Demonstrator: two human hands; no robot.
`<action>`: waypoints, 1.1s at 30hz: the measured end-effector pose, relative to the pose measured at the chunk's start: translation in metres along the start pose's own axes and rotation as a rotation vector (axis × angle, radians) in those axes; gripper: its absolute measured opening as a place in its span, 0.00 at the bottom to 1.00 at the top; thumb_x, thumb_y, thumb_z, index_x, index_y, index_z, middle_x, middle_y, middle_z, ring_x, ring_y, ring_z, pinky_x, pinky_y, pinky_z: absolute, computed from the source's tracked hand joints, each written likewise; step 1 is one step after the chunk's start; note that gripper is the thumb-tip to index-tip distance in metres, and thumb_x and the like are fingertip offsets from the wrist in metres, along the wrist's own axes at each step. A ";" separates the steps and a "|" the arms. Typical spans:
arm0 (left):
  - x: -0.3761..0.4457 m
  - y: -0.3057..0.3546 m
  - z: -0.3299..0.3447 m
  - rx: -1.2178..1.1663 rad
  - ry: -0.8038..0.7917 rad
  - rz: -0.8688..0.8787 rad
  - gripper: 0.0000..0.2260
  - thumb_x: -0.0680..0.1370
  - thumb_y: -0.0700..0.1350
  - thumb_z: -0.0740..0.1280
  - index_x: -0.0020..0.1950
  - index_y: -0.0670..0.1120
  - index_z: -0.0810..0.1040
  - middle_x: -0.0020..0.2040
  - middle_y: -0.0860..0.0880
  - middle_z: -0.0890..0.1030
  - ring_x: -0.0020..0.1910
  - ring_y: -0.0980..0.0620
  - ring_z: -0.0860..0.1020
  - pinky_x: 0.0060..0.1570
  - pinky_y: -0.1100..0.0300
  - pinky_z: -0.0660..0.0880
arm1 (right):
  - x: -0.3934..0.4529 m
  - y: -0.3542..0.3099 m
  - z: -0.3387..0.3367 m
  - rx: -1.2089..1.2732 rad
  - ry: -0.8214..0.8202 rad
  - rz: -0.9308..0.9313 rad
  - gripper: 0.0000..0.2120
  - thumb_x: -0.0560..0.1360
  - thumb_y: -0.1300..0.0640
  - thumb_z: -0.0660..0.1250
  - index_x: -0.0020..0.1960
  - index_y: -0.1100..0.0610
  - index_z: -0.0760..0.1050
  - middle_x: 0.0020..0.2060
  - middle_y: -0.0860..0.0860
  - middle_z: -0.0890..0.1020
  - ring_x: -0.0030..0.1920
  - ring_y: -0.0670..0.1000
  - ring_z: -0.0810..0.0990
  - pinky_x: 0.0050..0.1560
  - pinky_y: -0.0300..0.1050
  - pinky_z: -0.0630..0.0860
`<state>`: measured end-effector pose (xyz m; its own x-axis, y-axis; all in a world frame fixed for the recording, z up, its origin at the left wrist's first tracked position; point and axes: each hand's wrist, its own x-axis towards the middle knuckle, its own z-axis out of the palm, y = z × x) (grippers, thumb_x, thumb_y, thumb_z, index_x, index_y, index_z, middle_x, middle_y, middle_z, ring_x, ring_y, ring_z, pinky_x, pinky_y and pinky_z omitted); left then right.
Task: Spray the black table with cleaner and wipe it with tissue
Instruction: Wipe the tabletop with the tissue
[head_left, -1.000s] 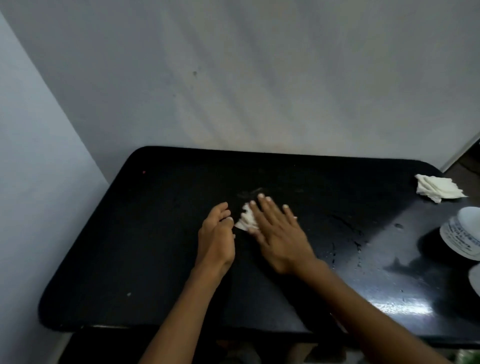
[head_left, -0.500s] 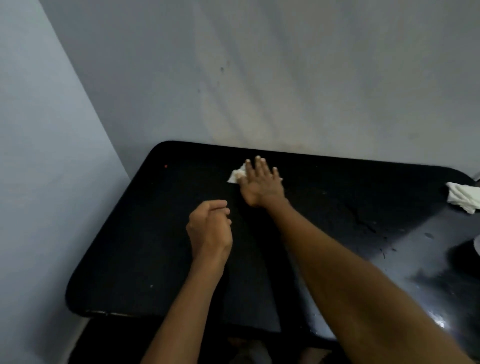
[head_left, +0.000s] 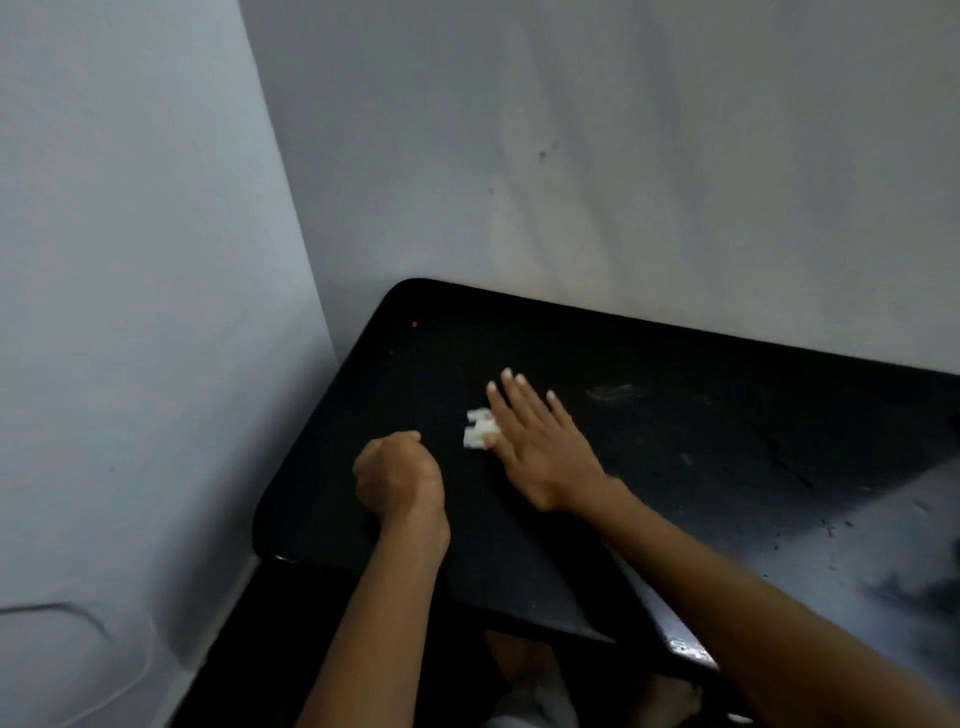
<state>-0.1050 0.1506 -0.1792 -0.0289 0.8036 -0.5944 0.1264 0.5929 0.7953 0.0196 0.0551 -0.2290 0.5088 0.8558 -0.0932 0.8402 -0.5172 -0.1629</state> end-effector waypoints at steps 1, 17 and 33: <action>-0.002 0.000 -0.001 -0.008 -0.006 0.005 0.12 0.78 0.39 0.60 0.56 0.39 0.81 0.51 0.40 0.82 0.46 0.44 0.80 0.45 0.52 0.77 | 0.024 -0.001 -0.005 0.019 0.002 0.070 0.30 0.86 0.43 0.44 0.84 0.52 0.40 0.84 0.52 0.39 0.83 0.50 0.36 0.81 0.54 0.36; -0.040 0.000 -0.009 0.264 -0.271 -0.005 0.08 0.78 0.42 0.61 0.53 0.43 0.78 0.45 0.45 0.79 0.37 0.50 0.76 0.31 0.56 0.69 | -0.107 -0.019 0.016 0.057 -0.023 -0.169 0.29 0.84 0.37 0.37 0.83 0.43 0.36 0.81 0.43 0.33 0.79 0.41 0.29 0.78 0.46 0.28; -0.073 -0.025 0.005 0.656 -0.476 0.034 0.06 0.79 0.42 0.63 0.54 0.44 0.77 0.45 0.45 0.77 0.41 0.50 0.76 0.48 0.53 0.76 | -0.199 0.028 -0.018 -0.001 0.192 0.189 0.22 0.76 0.49 0.70 0.69 0.49 0.74 0.65 0.52 0.74 0.61 0.53 0.75 0.56 0.46 0.76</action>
<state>-0.1007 0.0769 -0.1565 0.3916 0.6249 -0.6754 0.6796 0.2984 0.6701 -0.0546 -0.1303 -0.1974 0.6829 0.7276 0.0658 0.7270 -0.6679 -0.1596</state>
